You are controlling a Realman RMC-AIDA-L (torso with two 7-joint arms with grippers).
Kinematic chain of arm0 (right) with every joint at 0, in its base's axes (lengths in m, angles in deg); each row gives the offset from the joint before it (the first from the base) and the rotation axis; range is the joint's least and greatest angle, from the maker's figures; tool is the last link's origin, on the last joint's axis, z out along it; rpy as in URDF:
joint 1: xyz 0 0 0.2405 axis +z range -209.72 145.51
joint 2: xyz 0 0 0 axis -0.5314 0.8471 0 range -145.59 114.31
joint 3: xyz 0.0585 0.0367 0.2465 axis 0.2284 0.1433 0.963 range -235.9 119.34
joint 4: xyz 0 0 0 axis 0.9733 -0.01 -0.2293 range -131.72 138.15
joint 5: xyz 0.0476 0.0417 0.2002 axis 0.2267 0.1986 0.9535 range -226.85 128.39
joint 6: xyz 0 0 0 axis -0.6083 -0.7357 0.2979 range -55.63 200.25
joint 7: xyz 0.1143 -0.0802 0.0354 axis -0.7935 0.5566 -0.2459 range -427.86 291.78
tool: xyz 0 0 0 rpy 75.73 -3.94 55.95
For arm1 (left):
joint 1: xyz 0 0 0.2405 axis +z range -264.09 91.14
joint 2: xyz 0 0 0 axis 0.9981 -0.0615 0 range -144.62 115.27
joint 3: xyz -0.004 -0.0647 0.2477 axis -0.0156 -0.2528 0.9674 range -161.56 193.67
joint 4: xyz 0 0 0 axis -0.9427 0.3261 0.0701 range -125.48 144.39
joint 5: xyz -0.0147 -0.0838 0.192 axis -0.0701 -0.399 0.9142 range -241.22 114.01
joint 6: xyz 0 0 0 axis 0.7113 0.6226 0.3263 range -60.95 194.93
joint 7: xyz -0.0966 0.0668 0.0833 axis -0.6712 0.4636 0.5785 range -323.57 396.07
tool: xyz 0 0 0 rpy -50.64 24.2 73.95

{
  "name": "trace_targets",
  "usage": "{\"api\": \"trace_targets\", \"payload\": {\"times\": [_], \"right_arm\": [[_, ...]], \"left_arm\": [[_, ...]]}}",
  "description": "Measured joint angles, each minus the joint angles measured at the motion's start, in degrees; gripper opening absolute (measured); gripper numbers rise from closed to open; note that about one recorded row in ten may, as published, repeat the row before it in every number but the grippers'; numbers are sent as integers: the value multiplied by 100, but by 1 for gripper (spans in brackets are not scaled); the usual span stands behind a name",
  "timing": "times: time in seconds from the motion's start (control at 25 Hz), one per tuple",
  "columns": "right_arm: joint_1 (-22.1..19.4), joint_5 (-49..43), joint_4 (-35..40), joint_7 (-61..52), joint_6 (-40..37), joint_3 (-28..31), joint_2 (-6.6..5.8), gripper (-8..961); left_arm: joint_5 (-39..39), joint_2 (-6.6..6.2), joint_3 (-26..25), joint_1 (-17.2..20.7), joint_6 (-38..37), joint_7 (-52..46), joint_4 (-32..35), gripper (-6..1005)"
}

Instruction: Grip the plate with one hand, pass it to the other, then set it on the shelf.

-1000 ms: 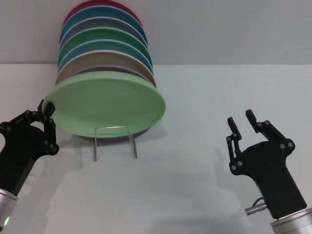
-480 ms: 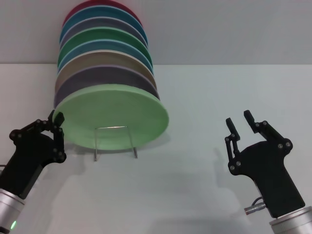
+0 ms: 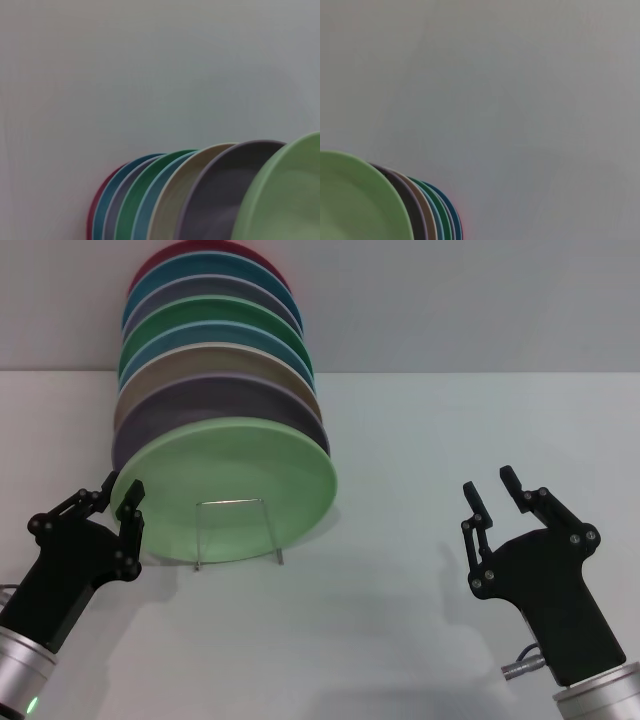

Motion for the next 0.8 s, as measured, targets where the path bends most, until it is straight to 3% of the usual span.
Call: {"api": "trace_targets", "payload": {"times": [0.2, 0.64, 0.8], "right_arm": [[9, 0, 16, -10, 25, 200, 13, 302], [177, 2, 222, -364, 427, 827, 25, 310], [194, 173, 330, -592, 528, 1052, 26, 313]], "left_arm": [[0, -14, -3, 196, -349, 9, 14, 182], [-41, -32, -132, 650, -961, -125, 60, 252], [-49, -21, -291, 809, -1139, -409, 16, 408]]}}
